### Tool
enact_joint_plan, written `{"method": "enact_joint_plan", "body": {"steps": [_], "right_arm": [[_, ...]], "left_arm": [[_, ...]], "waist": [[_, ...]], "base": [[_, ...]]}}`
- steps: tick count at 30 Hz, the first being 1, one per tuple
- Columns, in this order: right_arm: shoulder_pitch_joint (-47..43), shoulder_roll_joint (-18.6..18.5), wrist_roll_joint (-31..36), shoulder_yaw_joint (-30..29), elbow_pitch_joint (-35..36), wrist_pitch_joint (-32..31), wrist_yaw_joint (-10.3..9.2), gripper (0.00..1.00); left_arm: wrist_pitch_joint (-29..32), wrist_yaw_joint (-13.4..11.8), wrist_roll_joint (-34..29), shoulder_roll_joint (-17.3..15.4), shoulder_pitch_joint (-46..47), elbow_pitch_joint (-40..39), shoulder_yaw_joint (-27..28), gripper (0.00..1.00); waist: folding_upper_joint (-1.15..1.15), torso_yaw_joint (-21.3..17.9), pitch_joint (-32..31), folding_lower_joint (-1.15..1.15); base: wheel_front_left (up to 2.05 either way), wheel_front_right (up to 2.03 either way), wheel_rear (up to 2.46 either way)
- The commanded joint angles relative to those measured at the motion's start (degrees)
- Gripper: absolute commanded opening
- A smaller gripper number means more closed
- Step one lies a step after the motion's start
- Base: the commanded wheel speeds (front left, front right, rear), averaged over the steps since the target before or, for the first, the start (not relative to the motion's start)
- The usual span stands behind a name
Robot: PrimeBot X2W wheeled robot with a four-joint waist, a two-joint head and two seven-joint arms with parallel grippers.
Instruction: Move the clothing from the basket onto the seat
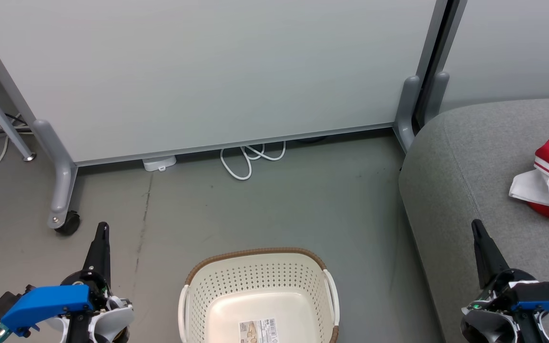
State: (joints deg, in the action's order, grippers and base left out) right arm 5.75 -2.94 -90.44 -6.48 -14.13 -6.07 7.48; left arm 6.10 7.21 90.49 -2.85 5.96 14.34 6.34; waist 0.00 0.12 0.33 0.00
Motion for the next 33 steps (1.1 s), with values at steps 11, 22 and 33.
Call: {"method": "enact_joint_plan", "body": {"steps": [11, 22, 33], "right_arm": [[0.8, 0.1, -2.0, -0.1, 0.2, -0.7, 0.02, 0.0], [0.8, 0.1, -2.0, -0.1, 0.2, -0.7, 0.02, 0.0], [0.8, 0.1, -2.0, -0.1, 0.2, -0.7, 0.02, 0.0]], "left_arm": [[0.7, 0.5, 2.0, 0.0, 0.5, -0.4, 0.3, 0.0], [0.7, 0.4, 2.0, 0.0, 0.5, -0.4, 0.3, 0.0], [0.7, 0.4, 2.0, 0.0, 0.4, -0.4, 0.3, 0.0]], "waist": [[0.0, -0.1, -0.1, 0.0], [0.0, -0.1, -0.1, 0.0], [0.0, -0.1, -0.1, 0.0]], "base": [[0.0, 0.0, 0.0], [0.0, 0.0, 0.0], [0.0, 0.0, 0.0]]}}
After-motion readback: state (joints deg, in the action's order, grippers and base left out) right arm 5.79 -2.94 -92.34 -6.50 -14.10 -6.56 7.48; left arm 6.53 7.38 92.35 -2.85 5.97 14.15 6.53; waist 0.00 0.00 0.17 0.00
